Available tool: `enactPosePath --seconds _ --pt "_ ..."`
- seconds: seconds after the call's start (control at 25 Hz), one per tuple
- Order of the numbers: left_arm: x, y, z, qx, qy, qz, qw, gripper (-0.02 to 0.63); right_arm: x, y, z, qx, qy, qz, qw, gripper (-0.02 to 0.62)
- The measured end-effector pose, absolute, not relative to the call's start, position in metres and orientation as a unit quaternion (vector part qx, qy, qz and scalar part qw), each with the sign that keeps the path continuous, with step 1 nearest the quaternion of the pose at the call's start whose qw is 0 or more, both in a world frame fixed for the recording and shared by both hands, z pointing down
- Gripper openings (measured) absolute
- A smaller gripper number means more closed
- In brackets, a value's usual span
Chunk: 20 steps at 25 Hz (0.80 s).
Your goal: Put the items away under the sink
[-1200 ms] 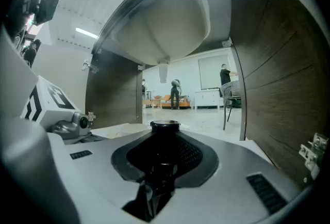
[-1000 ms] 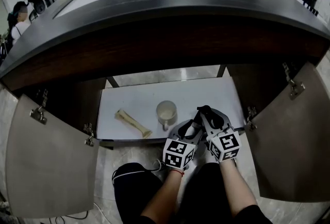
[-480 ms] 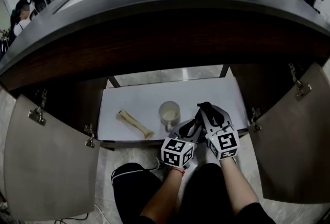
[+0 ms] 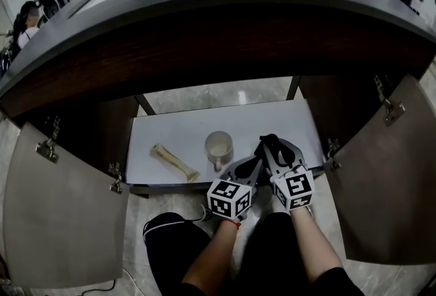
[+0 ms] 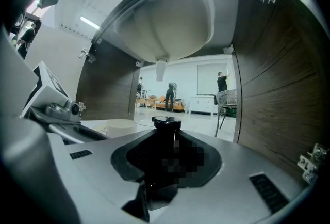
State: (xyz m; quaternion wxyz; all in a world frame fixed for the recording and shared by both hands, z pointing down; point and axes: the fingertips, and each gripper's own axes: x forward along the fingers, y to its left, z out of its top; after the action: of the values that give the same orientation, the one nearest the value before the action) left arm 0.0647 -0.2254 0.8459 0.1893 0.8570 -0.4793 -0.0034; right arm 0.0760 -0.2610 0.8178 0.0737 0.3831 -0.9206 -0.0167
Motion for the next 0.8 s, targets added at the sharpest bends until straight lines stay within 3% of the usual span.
enactPosePath --seconds 0.4,0.8 --pt "0.064 -0.216 0.83 0.847 -0.505 -0.017 0.161 0.011 0.099 -0.242 0.814 0.399 -0.915 0.009 0.064 0.091" --pt "0.075 -0.203 0.794 0.849 -0.522 -0.001 0.08 0.011 0.101 -0.205 0.795 0.362 -0.929 0.024 0.069 0.049"
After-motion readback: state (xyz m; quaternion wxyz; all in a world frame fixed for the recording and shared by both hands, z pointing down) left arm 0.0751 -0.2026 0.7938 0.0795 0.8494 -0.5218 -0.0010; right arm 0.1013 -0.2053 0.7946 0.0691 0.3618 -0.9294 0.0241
